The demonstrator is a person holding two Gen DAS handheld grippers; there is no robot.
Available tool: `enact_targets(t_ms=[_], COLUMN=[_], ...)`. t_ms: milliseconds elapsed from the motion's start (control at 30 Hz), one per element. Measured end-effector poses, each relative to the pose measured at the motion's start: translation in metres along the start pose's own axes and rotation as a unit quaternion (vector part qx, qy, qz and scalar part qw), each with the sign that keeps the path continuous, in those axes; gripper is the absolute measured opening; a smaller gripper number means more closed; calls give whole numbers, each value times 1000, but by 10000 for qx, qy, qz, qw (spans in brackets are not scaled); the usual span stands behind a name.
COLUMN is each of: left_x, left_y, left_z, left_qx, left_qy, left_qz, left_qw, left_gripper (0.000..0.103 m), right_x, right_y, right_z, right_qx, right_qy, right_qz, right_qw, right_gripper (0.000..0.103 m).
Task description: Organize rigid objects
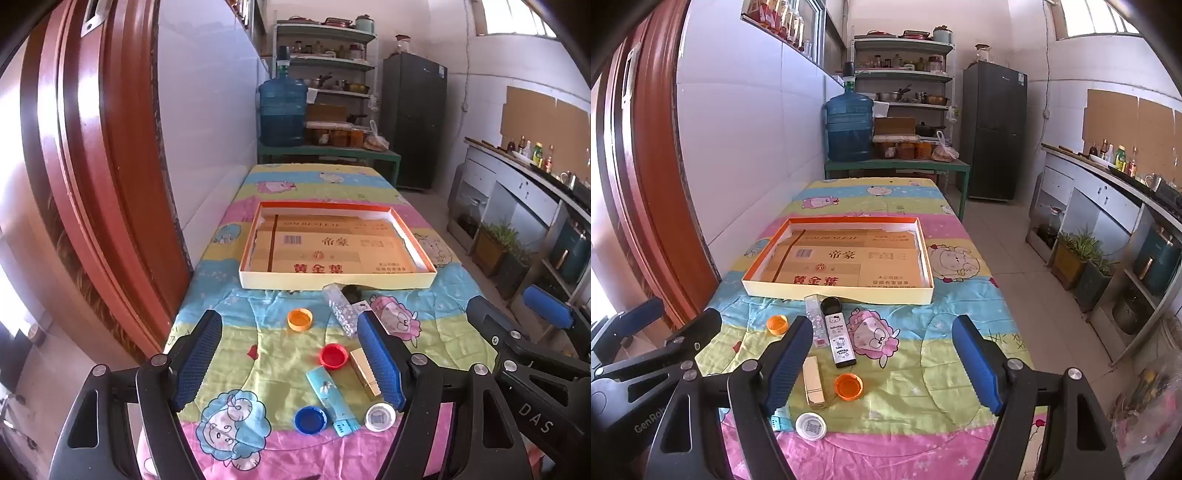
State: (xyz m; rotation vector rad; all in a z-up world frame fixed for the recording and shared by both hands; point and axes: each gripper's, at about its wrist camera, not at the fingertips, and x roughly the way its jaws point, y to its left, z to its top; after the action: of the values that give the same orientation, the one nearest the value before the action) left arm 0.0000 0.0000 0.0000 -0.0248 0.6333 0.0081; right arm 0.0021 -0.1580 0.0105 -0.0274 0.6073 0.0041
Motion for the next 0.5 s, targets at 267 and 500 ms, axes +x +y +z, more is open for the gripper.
enact_targets(t_ms=[267, 500], left_x=[-6, -1], left_y=[0, 4], left_z=[-2, -1], left_qx=[-188, -192], left_qy=[83, 91], left_qz=[-81, -40], left_qw=[9998, 9998], left_gripper=[73, 73], right_x=[-1, -1], right_y=[-2, 3], right_z=[3, -1], right_qx=[-11, -13], right_qy=[13, 22], right_qz=[1, 27], right_qw=[10000, 10000], right_gripper=[77, 77])
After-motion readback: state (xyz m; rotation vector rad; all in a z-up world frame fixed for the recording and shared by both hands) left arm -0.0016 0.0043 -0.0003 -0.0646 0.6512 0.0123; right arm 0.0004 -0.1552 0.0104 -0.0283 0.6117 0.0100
